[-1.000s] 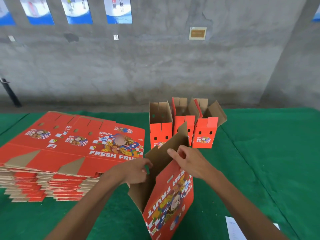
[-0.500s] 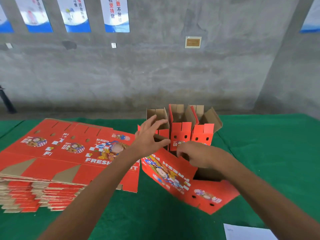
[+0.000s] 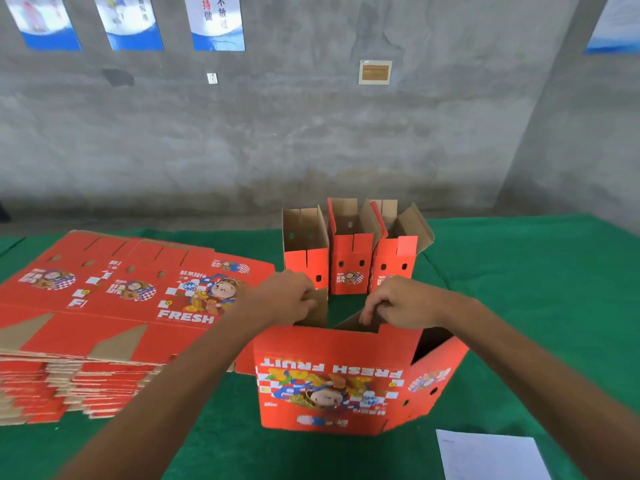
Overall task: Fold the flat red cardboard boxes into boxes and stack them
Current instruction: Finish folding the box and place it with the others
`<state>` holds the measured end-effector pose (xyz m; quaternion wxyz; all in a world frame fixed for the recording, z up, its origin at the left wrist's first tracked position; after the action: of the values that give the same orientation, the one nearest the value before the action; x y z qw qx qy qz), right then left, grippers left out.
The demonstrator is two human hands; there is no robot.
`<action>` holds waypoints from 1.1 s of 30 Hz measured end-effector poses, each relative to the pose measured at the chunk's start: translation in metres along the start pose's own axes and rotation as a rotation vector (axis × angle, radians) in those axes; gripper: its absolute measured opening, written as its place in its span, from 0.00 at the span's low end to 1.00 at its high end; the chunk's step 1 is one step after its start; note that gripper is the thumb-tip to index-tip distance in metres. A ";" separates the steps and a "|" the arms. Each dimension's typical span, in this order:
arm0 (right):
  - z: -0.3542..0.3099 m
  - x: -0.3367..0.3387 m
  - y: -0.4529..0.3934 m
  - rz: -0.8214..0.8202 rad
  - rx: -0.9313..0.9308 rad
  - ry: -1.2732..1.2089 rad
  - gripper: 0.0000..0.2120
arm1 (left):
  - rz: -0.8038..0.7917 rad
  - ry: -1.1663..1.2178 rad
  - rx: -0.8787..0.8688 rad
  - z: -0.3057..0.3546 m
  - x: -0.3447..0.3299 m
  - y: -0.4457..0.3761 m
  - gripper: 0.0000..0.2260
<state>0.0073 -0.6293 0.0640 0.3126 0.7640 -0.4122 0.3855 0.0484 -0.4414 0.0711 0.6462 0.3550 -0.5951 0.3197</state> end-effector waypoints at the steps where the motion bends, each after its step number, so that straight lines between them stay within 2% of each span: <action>1: -0.002 -0.007 0.003 -0.004 0.003 -0.027 0.17 | -0.010 0.005 0.027 -0.003 -0.003 -0.001 0.18; 3: -0.003 -0.024 0.009 -0.006 0.011 0.055 0.28 | -0.063 0.060 0.085 -0.012 -0.009 -0.001 0.16; 4: -0.001 -0.034 0.011 -0.011 0.002 0.189 0.32 | -0.092 0.124 0.119 -0.018 -0.012 -0.001 0.14; 6: -0.006 -0.045 0.015 0.032 0.065 0.501 0.30 | -0.141 0.312 0.198 -0.033 -0.018 0.001 0.13; 8: -0.020 -0.049 0.027 0.128 0.224 0.635 0.24 | -0.167 0.436 0.283 -0.044 -0.025 0.006 0.13; 10: -0.025 -0.047 0.040 0.251 0.324 0.643 0.23 | -0.124 0.464 0.379 -0.055 -0.028 0.012 0.14; 11: -0.021 -0.047 0.045 0.253 0.325 0.623 0.23 | -0.072 0.434 0.439 -0.064 -0.027 0.014 0.14; 14: -0.001 -0.052 0.052 0.100 0.161 0.455 0.31 | 0.055 0.346 0.566 -0.082 -0.027 0.020 0.14; 15: 0.003 -0.053 0.052 0.104 0.131 0.424 0.32 | 0.063 0.353 0.575 -0.082 -0.031 0.021 0.12; 17: 0.011 -0.050 0.049 0.149 0.065 0.434 0.36 | 0.056 0.268 0.551 -0.070 -0.038 0.023 0.06; 19: 0.022 -0.053 0.045 0.161 -0.030 0.467 0.41 | 0.068 -0.043 0.474 -0.058 -0.047 0.027 0.20; 21: 0.032 -0.063 0.042 0.139 -0.092 0.444 0.46 | 0.121 -0.333 0.257 -0.043 -0.054 0.030 0.33; 23: 0.040 -0.074 0.042 0.116 -0.106 0.434 0.46 | 0.122 -0.395 -0.023 -0.032 -0.068 0.033 0.33; 24: 0.043 -0.077 0.040 0.120 -0.108 0.440 0.45 | 0.090 -0.357 -0.096 -0.033 -0.075 0.036 0.31; 25: 0.046 -0.078 0.039 0.134 -0.111 0.450 0.44 | 0.069 -0.292 -0.116 -0.036 -0.079 0.038 0.27; 27: 0.047 -0.077 0.037 0.171 -0.123 0.468 0.41 | 0.080 -0.147 -0.039 -0.049 -0.081 0.044 0.19; 28: 0.047 -0.078 0.036 0.196 -0.131 0.477 0.40 | 0.093 -0.093 0.007 -0.053 -0.081 0.048 0.20; 31: 0.047 -0.086 0.040 0.303 -0.128 0.545 0.39 | 0.115 -0.111 0.088 -0.055 -0.084 0.060 0.31; 33: 0.046 -0.089 0.043 0.384 -0.107 0.566 0.39 | 0.155 -0.212 0.073 -0.047 -0.084 0.062 0.33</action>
<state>-0.0468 -0.6514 -0.0278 0.3760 0.5177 -0.4651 0.6119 0.0147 -0.3675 -0.0101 0.5395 0.3630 -0.6738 0.3509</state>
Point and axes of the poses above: each hand's wrist, its own y-axis away from the middle knuckle, its own x-axis out of the back of the hand, z = x × y, the point moved 7 cm from there along -y, towards the middle knuckle, and after that the axes turned 5 degrees about -y, right-handed, at the moved point
